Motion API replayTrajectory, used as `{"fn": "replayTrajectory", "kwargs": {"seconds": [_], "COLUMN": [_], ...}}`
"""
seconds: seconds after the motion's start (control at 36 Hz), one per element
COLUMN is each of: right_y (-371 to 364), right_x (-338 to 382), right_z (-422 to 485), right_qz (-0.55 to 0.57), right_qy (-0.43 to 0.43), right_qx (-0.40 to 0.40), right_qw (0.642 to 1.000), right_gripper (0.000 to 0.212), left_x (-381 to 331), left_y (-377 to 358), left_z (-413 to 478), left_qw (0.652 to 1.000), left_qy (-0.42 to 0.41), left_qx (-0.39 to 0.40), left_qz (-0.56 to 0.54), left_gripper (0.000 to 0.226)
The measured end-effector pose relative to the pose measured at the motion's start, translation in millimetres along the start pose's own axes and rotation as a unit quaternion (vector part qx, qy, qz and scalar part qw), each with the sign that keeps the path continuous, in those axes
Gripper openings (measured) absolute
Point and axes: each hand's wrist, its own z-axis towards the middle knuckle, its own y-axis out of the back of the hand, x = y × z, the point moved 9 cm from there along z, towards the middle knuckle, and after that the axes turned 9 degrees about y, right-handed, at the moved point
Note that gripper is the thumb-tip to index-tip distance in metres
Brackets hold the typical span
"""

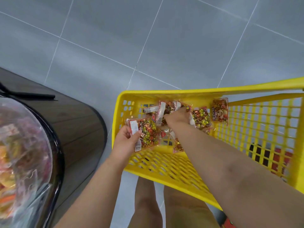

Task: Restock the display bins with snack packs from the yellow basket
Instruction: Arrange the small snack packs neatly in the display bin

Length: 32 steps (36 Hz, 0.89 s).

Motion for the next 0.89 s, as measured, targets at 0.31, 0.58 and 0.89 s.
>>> {"fn": "replayTrajectory", "kwargs": {"seconds": [0.31,0.58,0.89], "right_y": [56.5,62.0,-2.8], "right_x": [-40.8,-52.8,-2.9], "right_z": [-12.9,-98.6,-119.7], "right_qz": [0.164,0.44,0.299], "right_qy": [0.032,0.151,0.227], "right_qx": [-0.115,0.077,0.147], "right_qw": [0.979,0.882,0.915], "right_gripper": [0.04,0.055,0.023], "left_x": [8.4,9.7,1.3], "left_y": [-4.7,-22.9,-31.0], "left_z": [4.6,5.5,-0.5], "left_qw": [0.999,0.991,0.99], "left_qy": [0.023,0.065,0.067], "left_qx": [0.038,0.086,0.125], "left_qz": [-0.028,-0.084,-0.015], "left_gripper": [0.023,0.024,0.083]}}
